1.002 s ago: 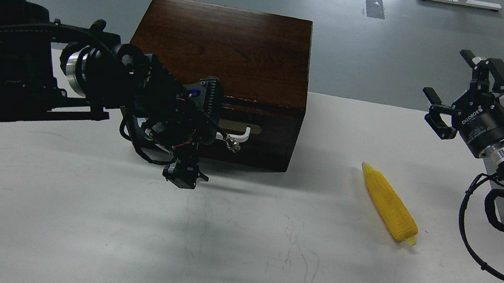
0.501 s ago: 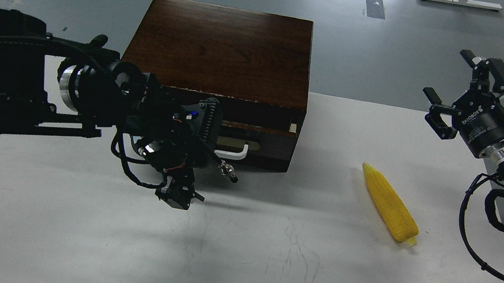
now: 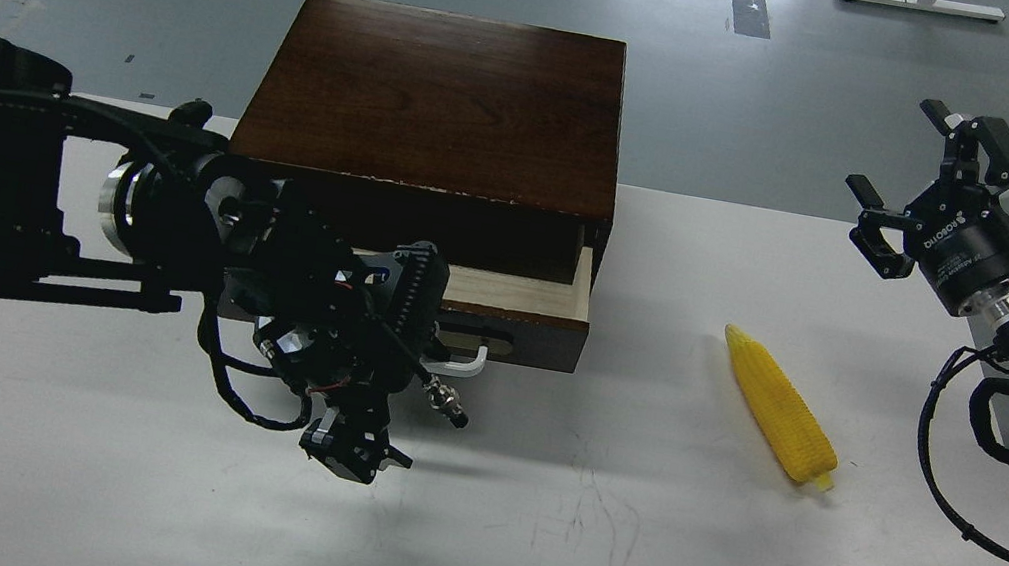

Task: Put corn in drawer with both arms

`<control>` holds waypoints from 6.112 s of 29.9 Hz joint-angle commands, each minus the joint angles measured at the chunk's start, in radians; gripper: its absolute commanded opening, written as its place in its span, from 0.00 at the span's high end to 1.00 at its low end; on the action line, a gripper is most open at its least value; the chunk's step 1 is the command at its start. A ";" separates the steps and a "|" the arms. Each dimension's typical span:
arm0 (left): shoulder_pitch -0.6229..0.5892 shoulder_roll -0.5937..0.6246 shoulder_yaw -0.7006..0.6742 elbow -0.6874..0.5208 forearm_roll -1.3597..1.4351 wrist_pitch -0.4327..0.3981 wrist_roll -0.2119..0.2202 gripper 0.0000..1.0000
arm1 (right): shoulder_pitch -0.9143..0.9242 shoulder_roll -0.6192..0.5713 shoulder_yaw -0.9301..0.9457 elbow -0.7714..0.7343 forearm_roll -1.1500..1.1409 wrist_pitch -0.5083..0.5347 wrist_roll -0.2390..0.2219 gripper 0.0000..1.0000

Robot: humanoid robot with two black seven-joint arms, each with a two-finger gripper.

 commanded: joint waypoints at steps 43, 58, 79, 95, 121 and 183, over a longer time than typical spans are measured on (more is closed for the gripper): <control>-0.071 0.482 -0.366 0.102 -0.881 0.000 0.001 0.02 | 0.000 -0.012 -0.007 0.003 -0.006 0.000 0.000 0.00; 0.383 0.566 -0.365 0.271 -1.846 0.000 0.001 0.01 | 0.002 -0.032 -0.038 0.006 -0.058 0.000 0.000 0.00; 0.728 0.373 -0.604 0.576 -2.250 0.000 0.001 0.01 | 0.225 -0.275 -0.226 0.259 -0.868 0.000 0.000 0.00; 0.805 0.355 -0.707 0.597 -2.250 0.000 0.001 0.01 | 0.457 -0.108 -0.704 0.186 -1.456 0.000 0.000 0.00; 0.807 0.356 -0.724 0.597 -2.250 0.000 0.001 0.01 | 0.402 0.023 -0.863 0.122 -1.456 -0.087 0.000 0.51; 0.807 0.364 -0.747 0.597 -2.248 0.000 0.001 0.01 | 1.077 0.554 -0.929 0.323 -1.522 -0.228 0.000 0.91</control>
